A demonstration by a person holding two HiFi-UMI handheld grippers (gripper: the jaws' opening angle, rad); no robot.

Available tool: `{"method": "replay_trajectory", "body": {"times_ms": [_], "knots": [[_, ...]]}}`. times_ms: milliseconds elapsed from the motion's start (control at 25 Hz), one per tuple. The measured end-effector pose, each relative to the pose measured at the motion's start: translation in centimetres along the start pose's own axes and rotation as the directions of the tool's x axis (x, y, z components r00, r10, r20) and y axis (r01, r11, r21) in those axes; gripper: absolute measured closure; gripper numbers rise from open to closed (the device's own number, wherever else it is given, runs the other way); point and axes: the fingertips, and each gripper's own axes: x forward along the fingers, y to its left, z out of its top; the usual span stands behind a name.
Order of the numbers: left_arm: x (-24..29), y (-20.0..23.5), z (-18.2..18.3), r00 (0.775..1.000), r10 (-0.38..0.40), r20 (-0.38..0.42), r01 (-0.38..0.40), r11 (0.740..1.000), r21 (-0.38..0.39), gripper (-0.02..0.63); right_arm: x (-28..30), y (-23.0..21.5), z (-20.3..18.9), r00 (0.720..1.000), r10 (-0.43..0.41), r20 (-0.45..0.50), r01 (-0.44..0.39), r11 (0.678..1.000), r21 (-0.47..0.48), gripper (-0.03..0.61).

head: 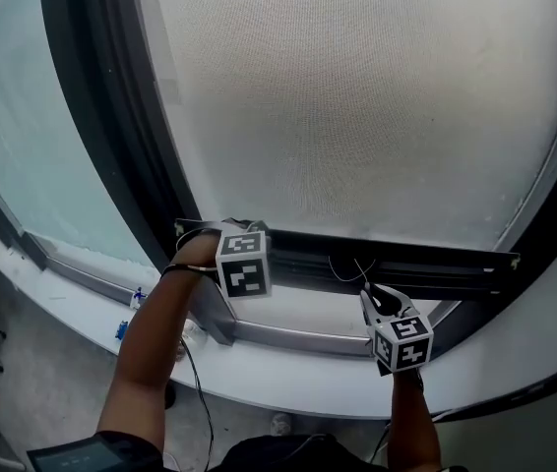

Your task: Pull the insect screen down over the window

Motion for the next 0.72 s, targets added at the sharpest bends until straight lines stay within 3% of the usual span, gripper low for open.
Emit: {"method": "replay_trajectory", "body": {"times_ms": [320, 720], "knots": [[0.0, 0.0, 0.0, 1.0, -0.005, -0.006, 0.005, 1.0, -0.001, 0.541, -1.3, 2.4, -4.9, 0.994, 0.006, -0.109, -0.007, 1.0, -0.015, 0.512], [0.0, 0.0, 0.1, 1.0, -0.011, -0.001, 0.011, 1.0, 0.001, 0.541, 1.4, 4.3, -14.7, 0.974, 0.017, -0.226, -0.016, 1.0, 0.004, 0.512]]}}
